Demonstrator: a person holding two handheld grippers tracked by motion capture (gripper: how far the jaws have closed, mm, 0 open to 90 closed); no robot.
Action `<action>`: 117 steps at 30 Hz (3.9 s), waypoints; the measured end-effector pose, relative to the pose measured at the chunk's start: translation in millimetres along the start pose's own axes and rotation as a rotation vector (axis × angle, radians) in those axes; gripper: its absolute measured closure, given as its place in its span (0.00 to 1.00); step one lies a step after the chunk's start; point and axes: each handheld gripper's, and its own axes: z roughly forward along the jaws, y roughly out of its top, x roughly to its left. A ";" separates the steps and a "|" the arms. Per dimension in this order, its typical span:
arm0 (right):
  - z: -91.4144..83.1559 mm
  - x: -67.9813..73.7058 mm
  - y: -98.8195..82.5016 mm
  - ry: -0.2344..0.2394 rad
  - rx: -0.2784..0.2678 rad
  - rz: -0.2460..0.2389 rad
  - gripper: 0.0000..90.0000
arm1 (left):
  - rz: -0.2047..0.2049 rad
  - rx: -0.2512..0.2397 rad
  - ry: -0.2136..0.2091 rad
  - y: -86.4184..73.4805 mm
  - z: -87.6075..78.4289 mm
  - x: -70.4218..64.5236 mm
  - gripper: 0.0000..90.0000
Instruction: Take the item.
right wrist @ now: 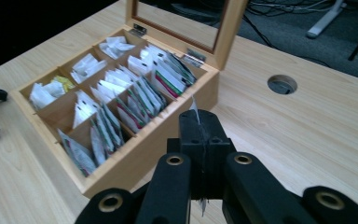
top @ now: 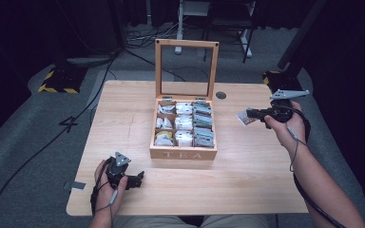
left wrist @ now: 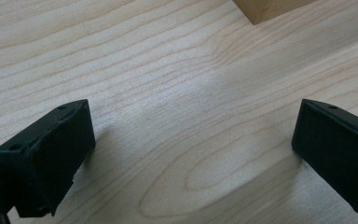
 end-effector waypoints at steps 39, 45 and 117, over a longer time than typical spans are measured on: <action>38.5 -44.1 -81.4 -0.063 0.160 0.122 1.00 | 0.014 0.002 -0.011 3.0 2.5 1.5 0.00; 42.9 -46.4 -88.3 -0.062 0.201 0.141 1.00 | 0.014 0.002 -0.011 3.0 2.5 1.5 0.00; -3.8 65.5 -140.3 0.107 0.037 -0.117 0.49 | 0.009 0.003 -0.038 -3.1 -27.3 -10.8 0.18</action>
